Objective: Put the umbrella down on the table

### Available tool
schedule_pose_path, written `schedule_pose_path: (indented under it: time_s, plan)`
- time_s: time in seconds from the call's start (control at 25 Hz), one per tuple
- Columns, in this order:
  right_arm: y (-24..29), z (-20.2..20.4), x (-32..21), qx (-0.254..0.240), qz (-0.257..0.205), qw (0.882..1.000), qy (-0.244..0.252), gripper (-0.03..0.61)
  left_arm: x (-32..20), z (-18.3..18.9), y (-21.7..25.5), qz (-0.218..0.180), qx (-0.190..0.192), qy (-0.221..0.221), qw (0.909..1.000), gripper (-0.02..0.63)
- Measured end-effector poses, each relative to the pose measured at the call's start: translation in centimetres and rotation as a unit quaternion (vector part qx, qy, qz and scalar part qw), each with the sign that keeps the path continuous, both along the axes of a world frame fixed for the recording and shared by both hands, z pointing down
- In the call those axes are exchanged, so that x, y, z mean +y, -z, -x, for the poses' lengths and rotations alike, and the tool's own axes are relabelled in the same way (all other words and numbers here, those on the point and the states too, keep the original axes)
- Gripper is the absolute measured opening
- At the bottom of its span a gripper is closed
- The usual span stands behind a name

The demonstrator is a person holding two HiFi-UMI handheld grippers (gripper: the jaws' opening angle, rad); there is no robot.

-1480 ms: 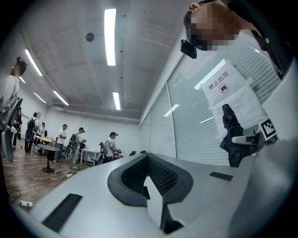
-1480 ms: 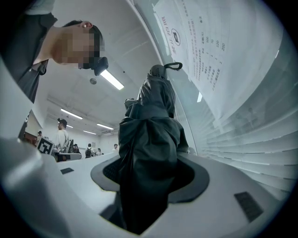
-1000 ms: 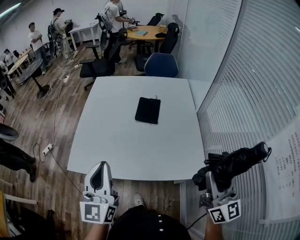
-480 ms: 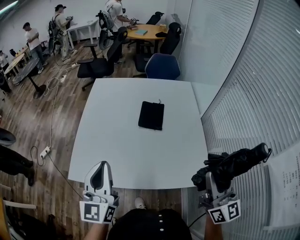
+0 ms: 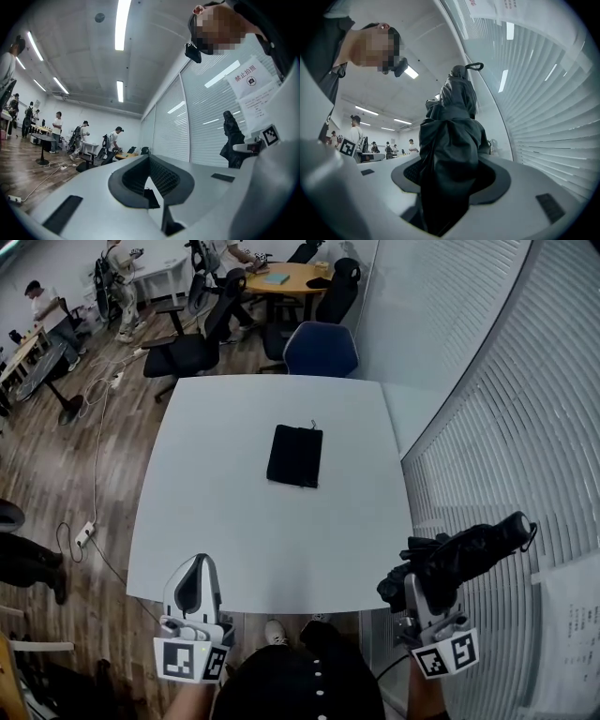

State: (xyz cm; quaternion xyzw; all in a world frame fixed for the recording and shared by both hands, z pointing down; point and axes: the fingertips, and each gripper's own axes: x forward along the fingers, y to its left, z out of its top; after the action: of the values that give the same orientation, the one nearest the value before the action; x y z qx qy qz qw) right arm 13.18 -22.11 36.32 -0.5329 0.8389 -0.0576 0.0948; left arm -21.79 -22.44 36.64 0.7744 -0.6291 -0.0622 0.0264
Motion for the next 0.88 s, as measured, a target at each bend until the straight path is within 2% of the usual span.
schedule_pose_path:
  time_s: [0.24, 0.44, 0.6, 0.88]
  plan:
    - [-1.6, -1.8, -4.2, 0.002, 0.022, 1.000, 0.021, 0.262, -1.8, -2.8, 0.8, -0.005, -0.006, 0.000, 1.0000, 0.015]
    - [-4.2, -2.1, -7.3, 0.018, 0.048, 0.998, 0.037, 0.261, -2.9, -3.6, 0.4, 0.013, -0.011, 0.009, 0.9998, 0.015]
    - [-7.1, -2.2, -9.5, 0.030, 0.071, 0.996, 0.048, 0.261, -3.9, -4.7, -0.4, 0.022, -0.020, 0.010, 0.9995, 0.015]
    - [-13.6, -2.0, -12.9, 0.022, 0.133, 0.989, 0.061, 0.259, -5.4, -6.0, -1.7, 0.047, -0.029, 0.001, 0.9985, 0.015]
